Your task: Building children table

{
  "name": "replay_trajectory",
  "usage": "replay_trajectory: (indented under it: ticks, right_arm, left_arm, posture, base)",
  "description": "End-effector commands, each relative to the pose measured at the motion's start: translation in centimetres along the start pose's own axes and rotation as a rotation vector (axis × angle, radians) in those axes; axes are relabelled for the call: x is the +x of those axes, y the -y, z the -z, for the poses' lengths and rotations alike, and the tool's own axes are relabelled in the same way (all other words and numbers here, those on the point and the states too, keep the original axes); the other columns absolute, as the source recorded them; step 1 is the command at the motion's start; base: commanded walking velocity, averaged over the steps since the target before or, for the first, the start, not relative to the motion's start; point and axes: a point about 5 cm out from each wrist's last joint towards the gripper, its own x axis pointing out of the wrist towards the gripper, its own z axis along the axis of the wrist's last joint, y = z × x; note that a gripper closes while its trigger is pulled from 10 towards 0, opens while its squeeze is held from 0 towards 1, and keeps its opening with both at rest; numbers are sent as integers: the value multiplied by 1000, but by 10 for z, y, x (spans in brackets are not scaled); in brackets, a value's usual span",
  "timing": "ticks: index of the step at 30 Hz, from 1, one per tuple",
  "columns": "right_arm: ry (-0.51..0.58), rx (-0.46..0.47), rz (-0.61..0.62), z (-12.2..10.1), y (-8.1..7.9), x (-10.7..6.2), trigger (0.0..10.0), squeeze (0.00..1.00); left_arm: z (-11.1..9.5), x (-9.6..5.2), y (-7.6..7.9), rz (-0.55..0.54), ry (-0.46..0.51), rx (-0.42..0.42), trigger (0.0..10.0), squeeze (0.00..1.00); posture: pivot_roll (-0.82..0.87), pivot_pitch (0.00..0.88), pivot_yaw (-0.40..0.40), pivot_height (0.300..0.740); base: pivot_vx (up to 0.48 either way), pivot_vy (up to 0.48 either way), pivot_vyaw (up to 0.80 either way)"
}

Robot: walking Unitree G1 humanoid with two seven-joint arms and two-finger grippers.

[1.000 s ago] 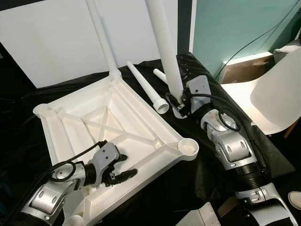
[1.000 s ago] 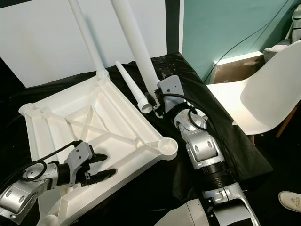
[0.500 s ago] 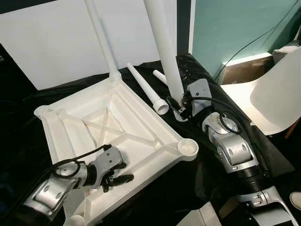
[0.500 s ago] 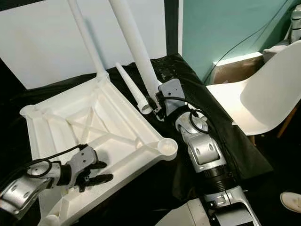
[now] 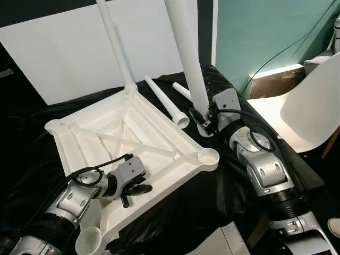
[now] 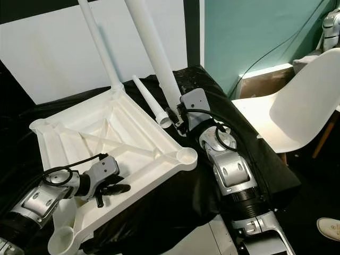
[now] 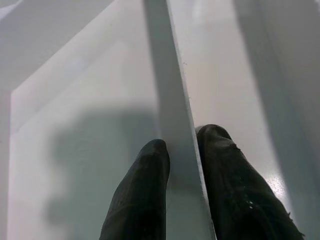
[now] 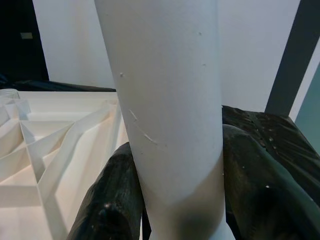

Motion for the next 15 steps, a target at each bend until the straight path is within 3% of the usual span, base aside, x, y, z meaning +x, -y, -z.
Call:
replay_trajectory:
  ticks: [1,9,10,11,13,15]
  right_arm:
    - [14,8,-1,-3,-2,0,10000,0]
    - [-2,24,-10,1,-8,-2,10000,0]
    - [-4,25,-12,2,-8,-2,10000,0]
    - [-4,25,-12,2,-8,-2,10000,0]
    - [-6,24,-13,2,-8,-1,10000,0]
    - [-5,21,-12,1,-7,0,10000,0]
  left_arm:
    - [37,-4,-14,-300,-191,-53,10000,0]
    - [30,-5,-22,-321,-159,-11,10000,0]
    - [19,-5,-26,-344,-92,-14,10000,0]
    - [19,-5,-26,-344,-92,-14,10000,0]
    - [-5,-7,-37,-406,49,-26,10000,0]
    - [-28,-14,-50,-503,147,51,10000,0]
  posture:
    - [-95,0,109,740]
    - [-94,0,110,740]
    - [-94,0,111,740]
    - [-94,0,111,740]
    - [-94,0,112,740]
    - [-94,0,112,740]
  base:
    - [0,0,0]
    - [0,0,0]
    - [0,0,0]
    - [0,0,0]
    - [0,0,0]
    - [0,0,0]
